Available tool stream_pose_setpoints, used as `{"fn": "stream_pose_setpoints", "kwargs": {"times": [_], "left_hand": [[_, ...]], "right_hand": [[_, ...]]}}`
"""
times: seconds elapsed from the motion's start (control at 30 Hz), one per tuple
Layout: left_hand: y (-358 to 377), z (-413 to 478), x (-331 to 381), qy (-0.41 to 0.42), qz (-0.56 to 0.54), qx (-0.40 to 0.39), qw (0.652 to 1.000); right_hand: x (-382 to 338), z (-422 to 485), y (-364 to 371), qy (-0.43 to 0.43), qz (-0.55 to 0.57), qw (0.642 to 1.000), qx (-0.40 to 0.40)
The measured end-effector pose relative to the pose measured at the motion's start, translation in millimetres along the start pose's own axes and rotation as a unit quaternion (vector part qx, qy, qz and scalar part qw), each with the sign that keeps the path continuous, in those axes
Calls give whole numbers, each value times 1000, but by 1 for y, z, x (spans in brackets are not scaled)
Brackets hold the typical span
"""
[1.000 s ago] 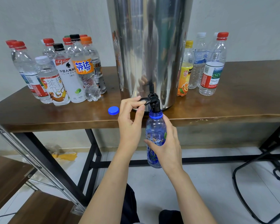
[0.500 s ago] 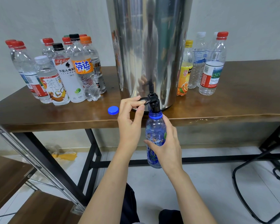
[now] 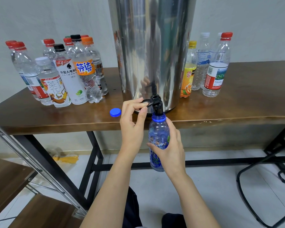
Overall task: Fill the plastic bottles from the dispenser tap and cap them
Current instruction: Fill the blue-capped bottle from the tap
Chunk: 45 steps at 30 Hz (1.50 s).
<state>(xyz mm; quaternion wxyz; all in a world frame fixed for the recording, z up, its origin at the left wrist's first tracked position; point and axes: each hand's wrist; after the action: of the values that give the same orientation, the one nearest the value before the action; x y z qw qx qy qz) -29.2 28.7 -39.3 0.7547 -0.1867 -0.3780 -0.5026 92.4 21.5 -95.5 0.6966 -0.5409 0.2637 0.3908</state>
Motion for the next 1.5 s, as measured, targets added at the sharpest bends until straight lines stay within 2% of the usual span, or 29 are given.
{"fn": "stream_pose_setpoints", "kwargs": {"times": [1.5], "left_hand": [[0,0,-3,8,-18,5,1000]], "right_hand": [[7,-3,3,12,2,1000,0]]}}
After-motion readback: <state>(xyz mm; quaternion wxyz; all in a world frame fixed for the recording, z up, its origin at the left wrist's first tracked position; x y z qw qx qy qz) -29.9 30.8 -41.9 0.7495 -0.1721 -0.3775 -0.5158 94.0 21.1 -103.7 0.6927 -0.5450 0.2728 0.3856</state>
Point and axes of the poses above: each hand's wrist, its own z-axis towards the middle knuckle, its own y-axis out of the palm, x = y × z, and after that the axes turned 9 degrees about -z, right-handed
